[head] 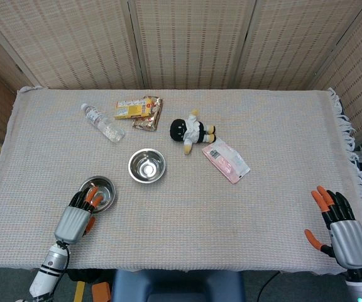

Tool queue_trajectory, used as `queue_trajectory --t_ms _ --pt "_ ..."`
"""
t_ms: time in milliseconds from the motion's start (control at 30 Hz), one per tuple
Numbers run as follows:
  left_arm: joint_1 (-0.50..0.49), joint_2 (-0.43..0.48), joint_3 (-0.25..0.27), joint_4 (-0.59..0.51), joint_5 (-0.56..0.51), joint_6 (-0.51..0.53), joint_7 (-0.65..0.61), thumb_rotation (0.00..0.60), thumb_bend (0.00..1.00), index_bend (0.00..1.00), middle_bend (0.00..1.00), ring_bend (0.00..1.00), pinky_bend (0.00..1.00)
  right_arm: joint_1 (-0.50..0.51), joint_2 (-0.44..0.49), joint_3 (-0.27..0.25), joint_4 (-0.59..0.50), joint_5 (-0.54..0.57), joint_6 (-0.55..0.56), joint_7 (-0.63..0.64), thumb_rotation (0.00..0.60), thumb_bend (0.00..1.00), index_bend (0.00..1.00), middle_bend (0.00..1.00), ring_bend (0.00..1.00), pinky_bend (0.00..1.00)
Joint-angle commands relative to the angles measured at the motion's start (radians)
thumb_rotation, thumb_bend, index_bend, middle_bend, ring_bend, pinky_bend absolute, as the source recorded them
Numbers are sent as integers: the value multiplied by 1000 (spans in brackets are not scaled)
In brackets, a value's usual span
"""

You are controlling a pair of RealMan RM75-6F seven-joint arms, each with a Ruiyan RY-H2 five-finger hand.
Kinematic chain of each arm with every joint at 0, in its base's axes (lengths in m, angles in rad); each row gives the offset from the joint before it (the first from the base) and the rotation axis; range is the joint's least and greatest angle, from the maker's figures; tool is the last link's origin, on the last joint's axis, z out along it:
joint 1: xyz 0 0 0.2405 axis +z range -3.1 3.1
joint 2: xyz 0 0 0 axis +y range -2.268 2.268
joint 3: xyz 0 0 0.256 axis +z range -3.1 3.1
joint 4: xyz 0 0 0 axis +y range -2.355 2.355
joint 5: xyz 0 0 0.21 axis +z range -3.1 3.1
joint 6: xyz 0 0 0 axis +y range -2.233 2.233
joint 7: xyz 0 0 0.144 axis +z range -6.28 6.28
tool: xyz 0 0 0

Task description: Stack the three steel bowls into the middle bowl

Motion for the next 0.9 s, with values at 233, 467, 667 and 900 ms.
queue_trajectory --t_ms 233,467,667,900 --pt "-28 -62 -14 104 -7 27 -65 600 449 483 47 27 143 -17 13 35 -10 0 -55 2 600 198 0 0 0 0" --pt "-41 -93 -17 174 6 78 -118 600 449 638 124 72 144 -25 19 56 -14 1 -97 2 600 197 0 0 0 0" --pt "-61 -114 -30 217 7 106 -140 600 451 666 141 79 145 -36 28 73 -18 -4 -109 10 600 197 0 0 0 0" --pt "-135 -130 -105 219 4 168 -152 600 451 665 155 87 145 -42 41 88 -26 1 -142 21 600 197 0 0 0 0"
